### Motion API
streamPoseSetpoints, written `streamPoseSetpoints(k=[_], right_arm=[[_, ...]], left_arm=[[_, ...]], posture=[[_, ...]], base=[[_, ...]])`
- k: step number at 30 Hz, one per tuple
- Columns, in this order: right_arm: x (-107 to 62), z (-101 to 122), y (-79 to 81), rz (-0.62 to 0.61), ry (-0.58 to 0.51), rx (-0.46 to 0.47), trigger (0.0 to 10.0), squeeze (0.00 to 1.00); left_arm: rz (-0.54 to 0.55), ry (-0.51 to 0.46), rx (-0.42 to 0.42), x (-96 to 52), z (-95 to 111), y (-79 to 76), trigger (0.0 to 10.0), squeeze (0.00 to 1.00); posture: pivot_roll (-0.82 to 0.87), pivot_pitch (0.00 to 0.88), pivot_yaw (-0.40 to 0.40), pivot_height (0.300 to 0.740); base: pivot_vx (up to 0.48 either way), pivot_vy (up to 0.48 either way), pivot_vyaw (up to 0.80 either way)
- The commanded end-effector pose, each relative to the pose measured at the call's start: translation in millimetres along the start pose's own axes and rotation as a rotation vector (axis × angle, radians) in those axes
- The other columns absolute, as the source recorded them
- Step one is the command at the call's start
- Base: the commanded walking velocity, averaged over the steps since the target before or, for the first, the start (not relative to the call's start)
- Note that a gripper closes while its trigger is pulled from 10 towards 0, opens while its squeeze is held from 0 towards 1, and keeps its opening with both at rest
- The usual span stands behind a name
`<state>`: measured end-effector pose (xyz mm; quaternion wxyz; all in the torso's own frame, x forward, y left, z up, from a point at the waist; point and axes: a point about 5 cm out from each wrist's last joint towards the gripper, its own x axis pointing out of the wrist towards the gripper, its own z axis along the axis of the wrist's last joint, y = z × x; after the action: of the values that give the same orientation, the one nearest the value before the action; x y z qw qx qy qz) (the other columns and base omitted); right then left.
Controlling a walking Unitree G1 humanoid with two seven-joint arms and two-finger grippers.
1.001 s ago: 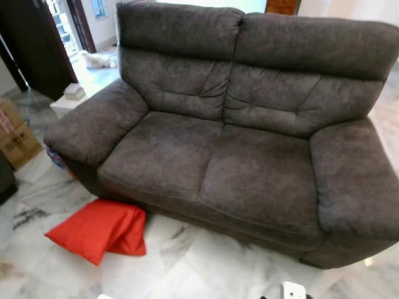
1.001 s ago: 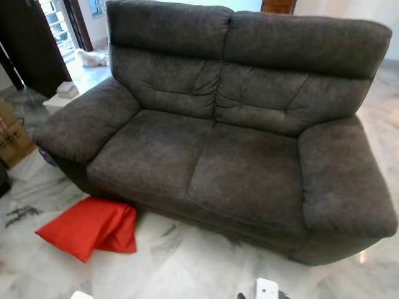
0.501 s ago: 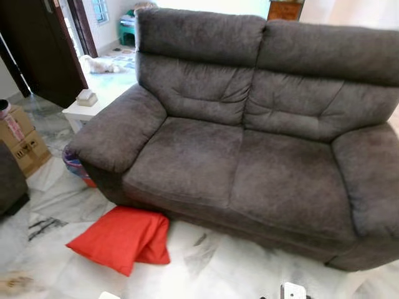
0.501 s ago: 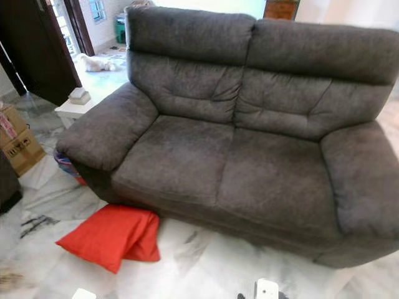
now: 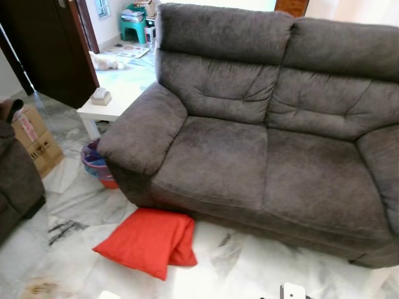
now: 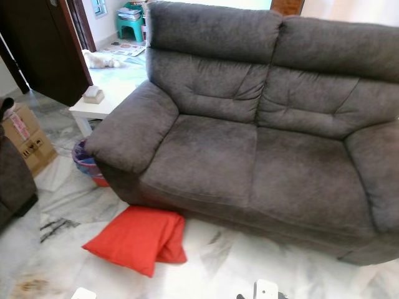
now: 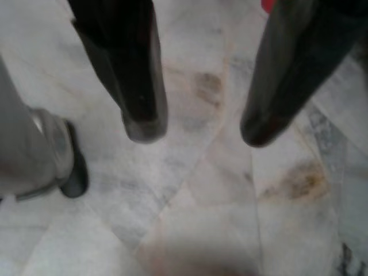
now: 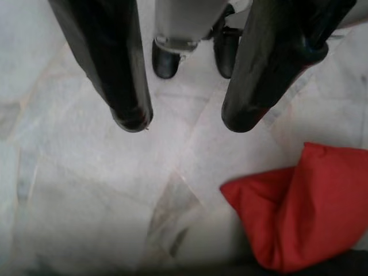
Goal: Move the pillow to the sofa from floor
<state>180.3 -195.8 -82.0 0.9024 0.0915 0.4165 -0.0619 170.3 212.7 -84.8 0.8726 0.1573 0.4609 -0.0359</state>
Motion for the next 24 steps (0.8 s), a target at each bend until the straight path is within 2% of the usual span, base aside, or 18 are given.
streamPoseSetpoints(k=[1, 4, 10, 13, 16, 17, 19, 20, 21, 24], right_arm=[[0.0, -3, 3.3, 0.007, 0.012, 0.008, 10.0, 0.0], [0.0, -3, 3.4, 0.009, 0.013, 0.006, 10.0, 0.0], [0.2, -2, 4.1, 0.013, 0.007, 0.009, 10.0, 0.0], [0.4, 0, 4.8, 0.024, -0.006, -0.027, 10.0, 0.0], [0.3, 1, 5.0, 0.027, -0.016, -0.023, 10.0, 0.0], [0.3, 1, 5.1, 0.029, -0.02, -0.022, 10.0, 0.0], [0.3, 3, 6.1, 0.046, -0.039, -0.032, 10.0, 0.0], [0.2, 4, 6.3, 0.051, -0.044, -0.035, 10.0, 0.0], [0.1, 5, 6.7, 0.062, -0.058, -0.038, 10.0, 0.0], [-0.1, 7, 7.4, 0.075, -0.076, -0.043, 10.0, 0.0]], left_arm=[[0.008, 0.026, 0.005, -1.5, -7, 2.9, 10.0, 0.0], [0.01, 0.026, 0.003, -1.6, -8, 3.1, 10.0, 0.0], [0.022, 0.018, -0.027, -1.8, -8, 4.9, 10.0, 0.0], [0.053, -0.001, -0.175, -1.2, -3, 10.5, 10.0, 0.0], [0.072, -0.036, -0.234, 0.0, 5, 15.2, 10.0, 0.0], [0.079, -0.055, -0.243, 0.6, 9, 17.1, 10.0, 0.0], [0.111, -0.165, -0.26, 2.9, 37, 26.0, 10.0, 0.0], [0.115, -0.194, -0.265, 3.2, 44, 27.6, 10.0, 0.0], [0.128, -0.273, -0.267, 3.4, 65, 31.9, 10.0, 0.0], [0.141, -0.369, -0.26, 1.8, 89, 37.0, 10.0, 0.0]], posture=[[0.12, 0.098, 0.008, 0.74], [0.12, 0.098, 0.008, 0.74], [0.12, 0.101, 0.012, 0.74], [0.12, 0.102, 0.015, 0.74], [0.13, 0.107, 0.013, 0.74], [0.13, 0.107, 0.013, 0.74], [0.13, 0.112, 0.012, 0.74], [0.13, 0.112, 0.011, 0.74], [0.13, 0.112, 0.011, 0.74], [0.13, 0.116, 0.012, 0.74]], base=[[0.0, 0.48, 0.0], [0.0, 0.48, 0.0], [0.0, 0.0, 0.0], [0.0, 0.0, 0.0], [0.0, 0.0, 0.0], [0.0, 0.0, 0.0], [0.0, 0.0, 0.0], [0.0, 0.0, 0.0], [0.0, 0.0, 0.0], [0.0, 0.0, 0.0]])
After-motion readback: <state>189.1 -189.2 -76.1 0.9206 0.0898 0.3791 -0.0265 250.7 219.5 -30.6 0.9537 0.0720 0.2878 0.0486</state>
